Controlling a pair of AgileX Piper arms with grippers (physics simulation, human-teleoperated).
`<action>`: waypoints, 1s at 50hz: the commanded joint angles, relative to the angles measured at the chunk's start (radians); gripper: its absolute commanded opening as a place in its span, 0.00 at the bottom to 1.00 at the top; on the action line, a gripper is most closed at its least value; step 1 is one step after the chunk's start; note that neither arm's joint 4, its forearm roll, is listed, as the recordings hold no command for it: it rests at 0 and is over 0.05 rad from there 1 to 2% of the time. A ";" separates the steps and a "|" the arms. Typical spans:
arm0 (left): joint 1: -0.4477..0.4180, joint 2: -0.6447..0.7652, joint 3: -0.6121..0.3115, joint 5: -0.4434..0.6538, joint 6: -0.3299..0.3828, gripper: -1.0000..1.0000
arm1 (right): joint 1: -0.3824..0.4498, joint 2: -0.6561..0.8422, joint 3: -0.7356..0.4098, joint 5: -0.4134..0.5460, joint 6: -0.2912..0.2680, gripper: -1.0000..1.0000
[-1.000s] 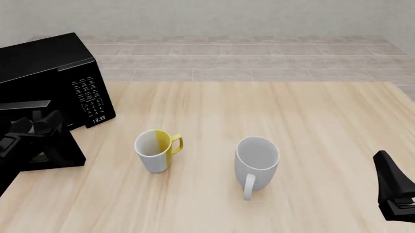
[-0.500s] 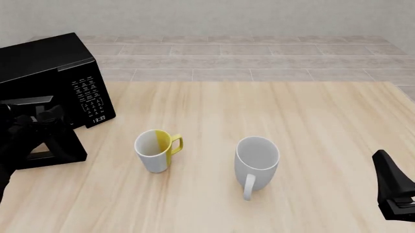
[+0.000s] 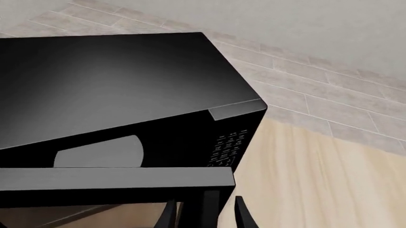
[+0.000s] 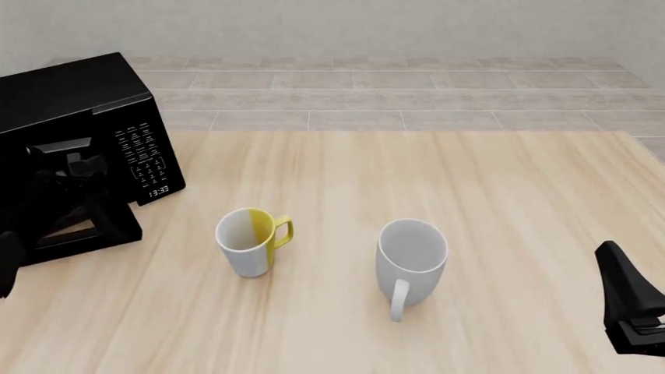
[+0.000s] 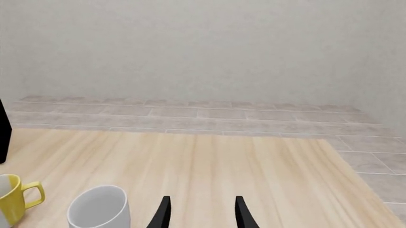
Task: Close the microwave.
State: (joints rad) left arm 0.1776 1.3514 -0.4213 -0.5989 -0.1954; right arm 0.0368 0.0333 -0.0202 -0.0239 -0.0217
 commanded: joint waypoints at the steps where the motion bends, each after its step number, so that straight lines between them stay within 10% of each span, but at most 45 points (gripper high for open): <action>1: 0.029 0.082 -0.128 0.038 0.051 1.00 | 0.001 -0.011 -0.002 0.009 0.000 1.00; 50: 0.136 0.377 -0.460 0.161 0.073 1.00 | 0.017 0.034 0.017 -0.047 0.006 1.00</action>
State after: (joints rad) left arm 0.2616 1.5566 -0.6996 -0.4593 -0.1989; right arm 0.0463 0.0657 -0.0044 -0.0677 -0.0165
